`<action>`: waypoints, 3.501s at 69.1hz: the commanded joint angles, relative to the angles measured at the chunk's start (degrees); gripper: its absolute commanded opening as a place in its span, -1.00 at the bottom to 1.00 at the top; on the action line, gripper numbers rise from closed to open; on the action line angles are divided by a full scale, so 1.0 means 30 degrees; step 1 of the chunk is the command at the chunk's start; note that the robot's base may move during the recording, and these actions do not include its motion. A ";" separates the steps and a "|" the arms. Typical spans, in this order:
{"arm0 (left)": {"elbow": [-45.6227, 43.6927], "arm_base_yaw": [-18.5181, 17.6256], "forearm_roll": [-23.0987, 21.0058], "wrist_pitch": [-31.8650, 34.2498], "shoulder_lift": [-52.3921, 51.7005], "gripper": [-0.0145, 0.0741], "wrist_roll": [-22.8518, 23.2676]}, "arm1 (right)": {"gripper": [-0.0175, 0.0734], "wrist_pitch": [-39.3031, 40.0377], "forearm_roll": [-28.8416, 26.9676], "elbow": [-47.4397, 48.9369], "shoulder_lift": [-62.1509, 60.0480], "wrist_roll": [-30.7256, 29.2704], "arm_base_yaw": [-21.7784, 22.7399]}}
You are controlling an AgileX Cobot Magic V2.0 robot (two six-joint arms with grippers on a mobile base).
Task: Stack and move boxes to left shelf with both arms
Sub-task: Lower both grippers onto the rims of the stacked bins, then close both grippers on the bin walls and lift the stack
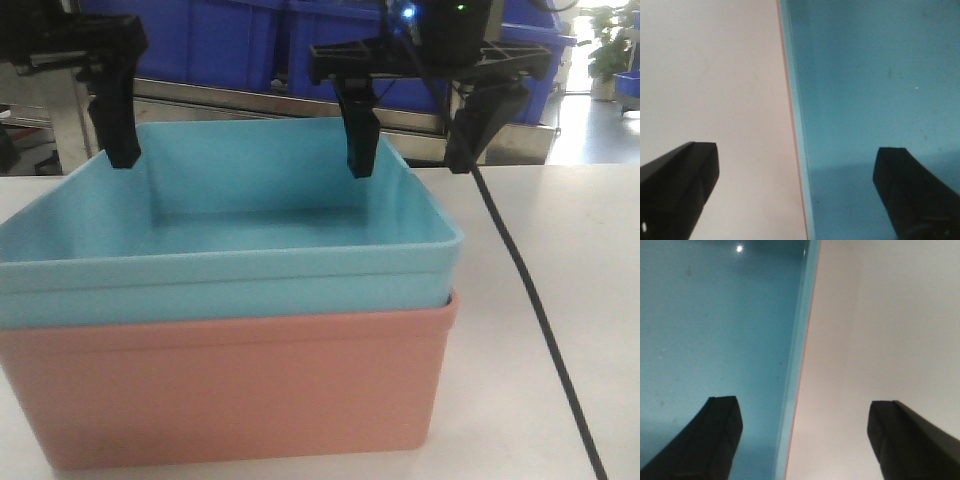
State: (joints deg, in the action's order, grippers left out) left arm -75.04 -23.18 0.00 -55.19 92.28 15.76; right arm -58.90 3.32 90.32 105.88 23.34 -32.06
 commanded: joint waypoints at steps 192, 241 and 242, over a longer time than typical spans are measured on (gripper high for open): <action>-0.0453 -0.1373 -0.0877 0.2192 -0.4407 -0.68 0.1084 | -0.51 0.2176 0.0033 0.0613 -0.3101 -0.0228 0.0050; -0.0410 -0.4650 0.2541 -0.0071 -0.5020 -0.68 0.5346 | -0.51 0.2303 -0.0611 0.0613 -0.3183 -0.2544 0.0032; -0.0410 -0.4650 0.2541 -0.0108 -0.5020 -0.68 0.5346 | -0.51 0.2275 -0.0611 0.0613 -0.3183 -0.2544 0.0032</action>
State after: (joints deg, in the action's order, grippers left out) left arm -73.93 -34.85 12.02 -59.10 81.24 36.22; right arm -60.69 -1.80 90.36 98.63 15.94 -32.73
